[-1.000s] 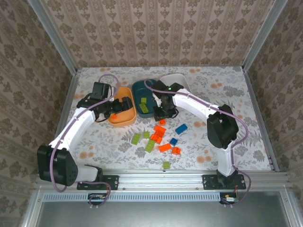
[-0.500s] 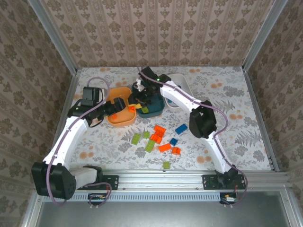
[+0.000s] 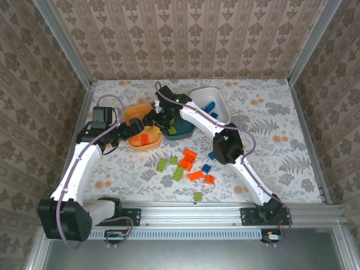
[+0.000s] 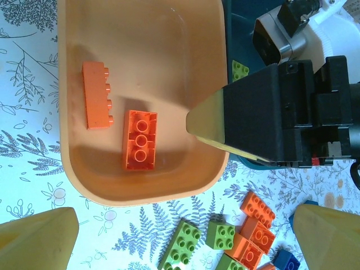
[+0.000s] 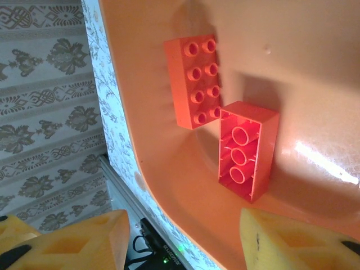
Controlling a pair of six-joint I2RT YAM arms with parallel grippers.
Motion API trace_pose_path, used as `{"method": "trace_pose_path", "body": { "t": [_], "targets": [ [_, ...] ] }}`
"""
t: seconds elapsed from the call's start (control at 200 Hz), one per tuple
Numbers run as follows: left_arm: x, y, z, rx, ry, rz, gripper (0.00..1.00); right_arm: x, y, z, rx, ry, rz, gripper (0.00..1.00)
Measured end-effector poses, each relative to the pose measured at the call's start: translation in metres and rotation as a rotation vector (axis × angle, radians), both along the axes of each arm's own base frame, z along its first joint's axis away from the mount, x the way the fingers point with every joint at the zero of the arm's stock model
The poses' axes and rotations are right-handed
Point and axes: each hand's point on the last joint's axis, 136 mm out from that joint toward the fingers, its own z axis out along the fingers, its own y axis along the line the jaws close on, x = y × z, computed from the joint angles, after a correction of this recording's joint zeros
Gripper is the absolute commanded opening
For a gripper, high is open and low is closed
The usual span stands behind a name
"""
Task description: Sort the legos into containers by color
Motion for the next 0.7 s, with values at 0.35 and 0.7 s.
{"method": "trace_pose_path", "body": {
  "t": [0.35,0.7],
  "targets": [
    [0.010,-0.006,-0.014,-0.021,0.036,-0.019,1.00,0.010,-0.031,0.019,-0.045,-0.029,-0.022,0.57],
    [0.021,-0.046,-0.023,-0.020,0.045,-0.127,1.00,-0.004,-0.180,0.097,-0.409,-0.219,-0.135,0.60]
  ]
}}
